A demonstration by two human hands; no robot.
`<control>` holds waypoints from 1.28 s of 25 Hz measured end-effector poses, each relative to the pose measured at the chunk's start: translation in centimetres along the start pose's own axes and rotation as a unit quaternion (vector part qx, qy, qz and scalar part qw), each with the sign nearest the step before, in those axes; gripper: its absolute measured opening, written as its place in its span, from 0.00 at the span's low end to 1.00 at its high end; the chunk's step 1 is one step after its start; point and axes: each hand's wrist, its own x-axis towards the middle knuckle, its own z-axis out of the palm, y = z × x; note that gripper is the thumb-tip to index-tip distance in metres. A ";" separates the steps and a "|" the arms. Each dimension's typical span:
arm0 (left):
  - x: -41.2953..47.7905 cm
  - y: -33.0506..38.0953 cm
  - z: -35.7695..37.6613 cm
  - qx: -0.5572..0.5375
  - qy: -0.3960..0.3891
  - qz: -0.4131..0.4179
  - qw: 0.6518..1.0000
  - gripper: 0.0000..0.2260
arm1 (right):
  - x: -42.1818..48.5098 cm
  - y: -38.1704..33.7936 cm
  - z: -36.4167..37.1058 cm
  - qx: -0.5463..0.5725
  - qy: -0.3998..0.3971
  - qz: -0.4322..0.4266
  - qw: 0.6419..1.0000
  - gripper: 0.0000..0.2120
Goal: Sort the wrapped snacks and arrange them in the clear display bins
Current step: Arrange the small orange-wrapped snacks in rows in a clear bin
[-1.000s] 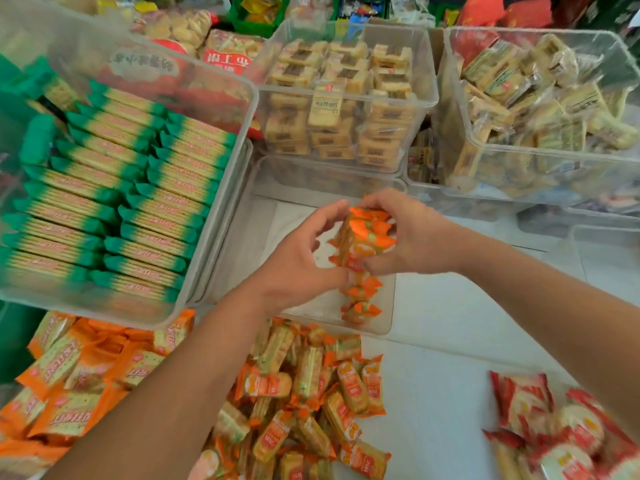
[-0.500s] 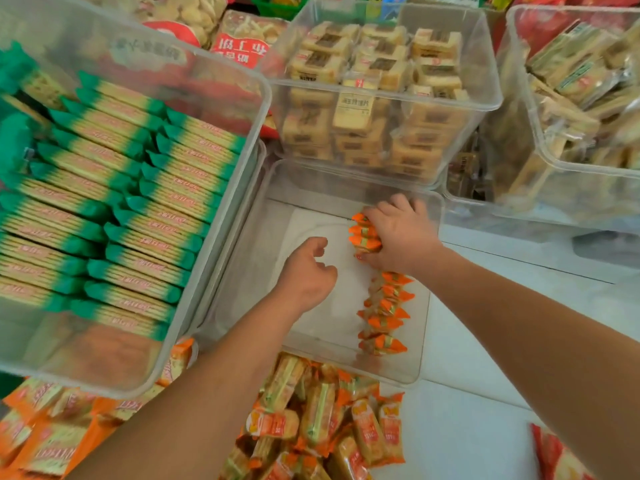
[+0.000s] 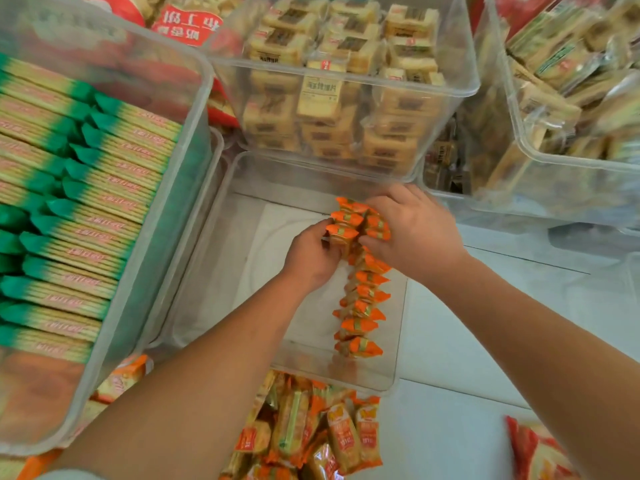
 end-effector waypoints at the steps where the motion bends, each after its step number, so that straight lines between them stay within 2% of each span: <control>1: 0.1 0.1 0.2 0.003 0.008 0.009 1.000 0.17 | -0.5 0.4 0.1 0.016 0.029 0.001 0.999 0.23; 4: 0.1 0.3 0.6 0.030 -0.001 0.032 0.999 0.18 | -2.2 1.1 0.8 0.050 0.099 -0.005 0.994 0.18; 7: -0.3 0.7 0.6 0.086 -0.006 0.051 0.995 0.18 | -3.9 0.5 1.1 0.083 0.136 0.007 0.987 0.16; 11: -0.9 1.1 -0.2 0.038 0.004 0.009 0.999 0.15 | -6.4 -1.4 0.9 0.140 0.190 0.036 0.971 0.13; 17: -3.6 1.1 -2.3 0.029 0.016 -0.053 0.998 0.25 | -8.7 -3.2 -0.5 0.168 0.190 0.053 0.966 0.13; 19: -4.8 1.4 -3.0 0.034 0.023 -0.065 0.997 0.25 | -9.9 -4.0 -1.2 0.171 0.203 0.055 0.963 0.12; 21: -7.0 2.4 -3.8 0.033 0.030 -0.047 0.998 0.21 | -11.9 -5.2 -1.7 0.174 0.210 0.074 0.959 0.11; 27: -19.3 4.1 -5.7 -0.052 0.106 0.086 0.989 0.09 | -20.3 -9.4 -1.8 0.226 0.145 0.156 0.950 0.07; 30: -26.6 1.5 -5.7 -0.078 0.130 0.086 0.985 0.07 | -25.7 -11.0 1.4 0.251 0.029 0.226 0.941 0.08; 32: -31.4 -1.7 -4.8 -0.056 0.106 0.064 0.991 0.05 | -29.4 -12.4 4.5 0.271 -0.070 0.271 0.921 0.08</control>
